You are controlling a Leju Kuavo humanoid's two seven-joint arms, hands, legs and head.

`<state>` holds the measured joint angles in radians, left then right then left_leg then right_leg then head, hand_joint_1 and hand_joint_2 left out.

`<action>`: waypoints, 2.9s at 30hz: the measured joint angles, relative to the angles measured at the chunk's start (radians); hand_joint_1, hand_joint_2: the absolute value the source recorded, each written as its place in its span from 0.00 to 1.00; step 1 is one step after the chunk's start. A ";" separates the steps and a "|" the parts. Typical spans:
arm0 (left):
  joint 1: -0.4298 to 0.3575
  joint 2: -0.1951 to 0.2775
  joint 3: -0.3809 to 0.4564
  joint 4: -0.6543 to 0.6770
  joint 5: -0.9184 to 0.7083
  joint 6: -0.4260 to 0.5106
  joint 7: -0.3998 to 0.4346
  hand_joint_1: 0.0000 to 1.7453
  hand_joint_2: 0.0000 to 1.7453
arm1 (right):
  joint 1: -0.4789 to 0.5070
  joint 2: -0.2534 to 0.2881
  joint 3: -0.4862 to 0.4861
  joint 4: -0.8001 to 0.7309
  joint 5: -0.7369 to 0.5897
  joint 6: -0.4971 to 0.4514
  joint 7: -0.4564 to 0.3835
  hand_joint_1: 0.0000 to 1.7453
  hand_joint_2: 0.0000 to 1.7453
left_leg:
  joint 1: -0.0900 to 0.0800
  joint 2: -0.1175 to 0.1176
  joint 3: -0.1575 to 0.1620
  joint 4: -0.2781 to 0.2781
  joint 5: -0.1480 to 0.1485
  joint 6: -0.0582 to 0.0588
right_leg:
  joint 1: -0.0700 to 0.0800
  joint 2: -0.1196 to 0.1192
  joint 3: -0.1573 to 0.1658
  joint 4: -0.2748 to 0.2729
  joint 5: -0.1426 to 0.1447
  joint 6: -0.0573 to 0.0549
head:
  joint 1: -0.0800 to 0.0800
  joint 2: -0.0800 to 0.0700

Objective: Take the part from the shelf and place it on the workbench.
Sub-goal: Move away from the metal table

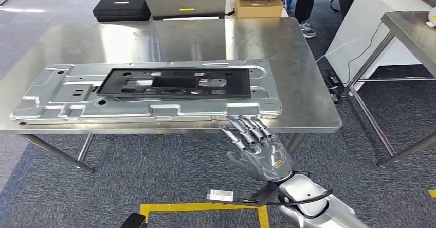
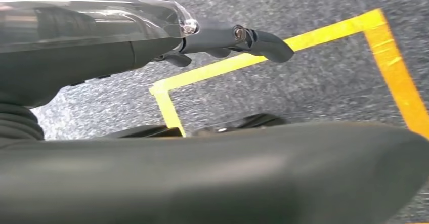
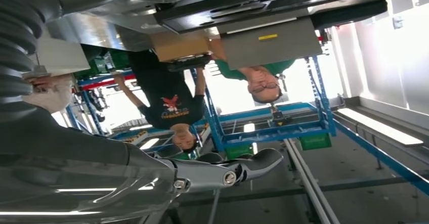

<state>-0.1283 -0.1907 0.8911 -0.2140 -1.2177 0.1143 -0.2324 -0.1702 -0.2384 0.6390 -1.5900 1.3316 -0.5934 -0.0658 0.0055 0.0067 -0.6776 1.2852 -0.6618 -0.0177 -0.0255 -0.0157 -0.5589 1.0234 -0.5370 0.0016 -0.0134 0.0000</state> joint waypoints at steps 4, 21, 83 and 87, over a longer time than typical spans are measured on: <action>-0.003 0.000 0.000 0.000 0.000 0.003 0.002 0.00 0.00 | 0.021 0.000 -0.002 -0.002 -0.001 -0.006 -0.008 0.00 1.00 | -0.001 -0.001 0.140 -0.124 0.076 0.013 | 0.002 -0.002 -0.050 0.009 0.034 0.009 | 0.000 0.000; -0.001 -0.003 0.000 0.000 -0.001 0.013 0.010 0.00 0.00 | 0.081 0.184 -0.203 0.923 -0.524 -0.053 -0.116 0.00 1.00 | -0.018 0.006 0.071 -0.253 0.170 0.059 | 0.007 0.009 0.086 0.038 -0.045 0.038 | 0.003 0.000; 0.145 0.079 -0.415 -0.032 0.562 -0.048 0.130 0.00 0.00 | 0.190 0.239 -0.624 1.292 -1.073 0.510 0.149 0.00 0.00 | -0.001 0.002 0.186 -0.288 0.103 0.041 | -0.001 0.012 -0.001 -0.034 0.049 0.039 | 0.001 0.000; 0.166 0.098 -0.497 -0.054 0.682 -0.058 0.147 0.00 0.00 | 0.210 0.239 -0.624 1.276 -1.120 0.524 0.134 0.00 0.00 | 0.000 0.002 0.185 -0.288 0.103 0.040 | 0.000 0.012 -0.002 -0.033 0.048 0.042 | 0.001 0.000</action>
<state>0.0379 -0.0925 0.3943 -0.2683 -0.5359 0.0564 -0.0853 0.0402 0.0009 0.0145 -0.3136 0.2121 -0.0690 0.0684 0.0053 0.0087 -0.4922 0.9977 -0.5588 0.0225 -0.0259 -0.0041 -0.5613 0.9908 -0.4885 0.0436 -0.0126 0.0000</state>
